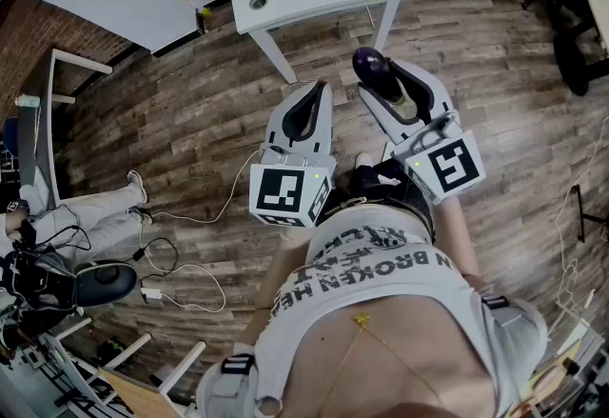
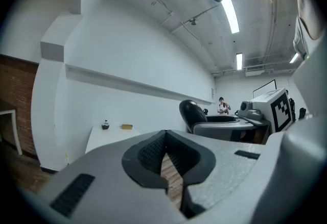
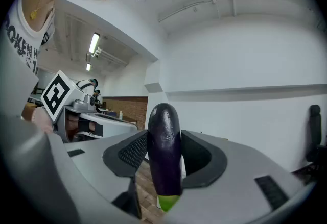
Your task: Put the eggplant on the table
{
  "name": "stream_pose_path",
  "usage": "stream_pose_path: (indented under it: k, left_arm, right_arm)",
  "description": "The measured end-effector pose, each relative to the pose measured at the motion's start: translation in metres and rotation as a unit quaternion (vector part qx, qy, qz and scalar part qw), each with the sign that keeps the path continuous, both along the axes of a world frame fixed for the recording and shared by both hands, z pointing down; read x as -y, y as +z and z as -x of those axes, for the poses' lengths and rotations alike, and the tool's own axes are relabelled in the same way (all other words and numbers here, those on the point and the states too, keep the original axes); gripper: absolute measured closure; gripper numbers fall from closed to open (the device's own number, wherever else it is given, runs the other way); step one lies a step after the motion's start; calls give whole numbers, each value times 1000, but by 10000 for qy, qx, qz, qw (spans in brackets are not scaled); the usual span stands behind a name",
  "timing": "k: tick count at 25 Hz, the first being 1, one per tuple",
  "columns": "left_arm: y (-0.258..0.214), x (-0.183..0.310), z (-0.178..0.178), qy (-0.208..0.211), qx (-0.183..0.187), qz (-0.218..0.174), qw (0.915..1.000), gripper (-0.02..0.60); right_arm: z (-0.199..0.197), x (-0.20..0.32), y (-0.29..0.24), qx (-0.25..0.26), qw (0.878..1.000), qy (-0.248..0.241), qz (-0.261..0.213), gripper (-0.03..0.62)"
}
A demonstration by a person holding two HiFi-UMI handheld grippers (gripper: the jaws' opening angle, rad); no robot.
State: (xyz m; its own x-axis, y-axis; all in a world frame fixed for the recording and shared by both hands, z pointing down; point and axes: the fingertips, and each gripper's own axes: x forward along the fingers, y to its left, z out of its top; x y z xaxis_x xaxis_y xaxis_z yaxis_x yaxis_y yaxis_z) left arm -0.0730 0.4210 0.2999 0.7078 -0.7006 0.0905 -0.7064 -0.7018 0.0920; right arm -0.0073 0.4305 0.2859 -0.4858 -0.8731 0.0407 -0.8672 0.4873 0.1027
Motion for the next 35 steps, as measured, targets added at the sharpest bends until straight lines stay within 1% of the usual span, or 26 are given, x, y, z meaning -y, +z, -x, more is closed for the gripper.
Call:
stream_pose_path:
  k: [3,7,14,18,25,28,30,35]
  left_arm:
    - [1,-3,-8,-2,1,-9,10000,577]
    - [4,-3,-16,-59,27,7,10000,577]
    - [9,3,-23,-354,53,40,9993,577]
    - [14,5,-27,-524,56,80,9986,577]
    - [28,8,-23,-646,92,277,9975,577]
    - [30,17,-24,-639,59,302,9975,577]
    - [31,27,-25,-557,40,298,9980,577]
    - [34,64,-15,-435,34,271,9987,577]
  right_arm:
    - [-10,-1,-1,119,9999,30,-62,391]
    - [-23,-2,0,297,9995,-96,-26,390]
    - [-49,8,7,202,9997,-136,16,390]
    - [-58,15,5,211,9994,-255,-27,390]
    - [-49,26,8,217,9988,-443,-7,390]
    - [-49,34,10,278,9989,-384,41,390]
    - [-49,43,10,274,9992,-306,32,390]
    - [-45,74,6,317,9994,-143,-46,390]
